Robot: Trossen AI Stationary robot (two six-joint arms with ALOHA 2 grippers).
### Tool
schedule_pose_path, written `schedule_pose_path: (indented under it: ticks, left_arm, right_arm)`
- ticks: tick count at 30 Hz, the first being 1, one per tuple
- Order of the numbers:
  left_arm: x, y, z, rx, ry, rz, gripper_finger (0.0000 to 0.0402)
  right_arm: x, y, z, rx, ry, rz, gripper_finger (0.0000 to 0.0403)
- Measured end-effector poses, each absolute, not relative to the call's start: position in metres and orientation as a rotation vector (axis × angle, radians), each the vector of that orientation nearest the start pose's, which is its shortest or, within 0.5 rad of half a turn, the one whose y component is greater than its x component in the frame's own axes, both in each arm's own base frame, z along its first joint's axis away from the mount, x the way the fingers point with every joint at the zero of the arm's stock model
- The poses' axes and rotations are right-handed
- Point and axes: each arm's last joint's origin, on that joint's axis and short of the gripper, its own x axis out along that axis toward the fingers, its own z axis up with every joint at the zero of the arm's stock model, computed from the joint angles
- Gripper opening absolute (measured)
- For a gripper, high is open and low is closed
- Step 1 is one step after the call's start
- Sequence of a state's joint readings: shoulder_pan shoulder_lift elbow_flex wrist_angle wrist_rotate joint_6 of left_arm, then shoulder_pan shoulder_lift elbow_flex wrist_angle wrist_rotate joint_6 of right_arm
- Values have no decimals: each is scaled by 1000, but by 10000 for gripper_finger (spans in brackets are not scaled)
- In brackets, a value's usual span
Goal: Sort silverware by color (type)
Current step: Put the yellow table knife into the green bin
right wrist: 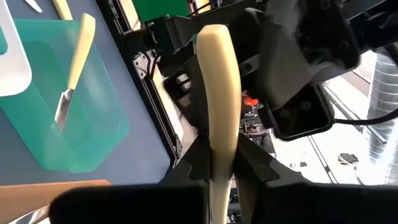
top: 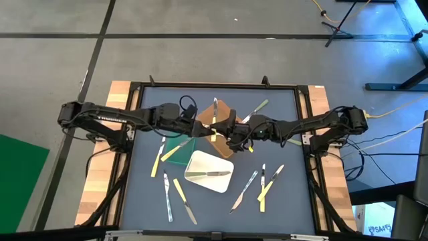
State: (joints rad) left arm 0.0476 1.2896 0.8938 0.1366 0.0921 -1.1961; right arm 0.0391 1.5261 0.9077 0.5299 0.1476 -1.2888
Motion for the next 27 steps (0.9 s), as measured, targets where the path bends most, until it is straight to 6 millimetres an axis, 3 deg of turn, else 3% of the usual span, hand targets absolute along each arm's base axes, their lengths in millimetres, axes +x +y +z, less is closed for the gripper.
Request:
schedule_pose_path:
  ticks: [9,22,27]
  left_arm:
    - [303,4,286,-1213,252,47,155]
    - [302,6,286,-1231,243,61,76]
    - [302,7,286,-1249,242,65,67]
  right_arm:
    - [339,9,266,-1296,146,-36,28]
    - [338,9,266,-1309,145,-40,29]
    - [338,9,266,-1309,145,-42,29]
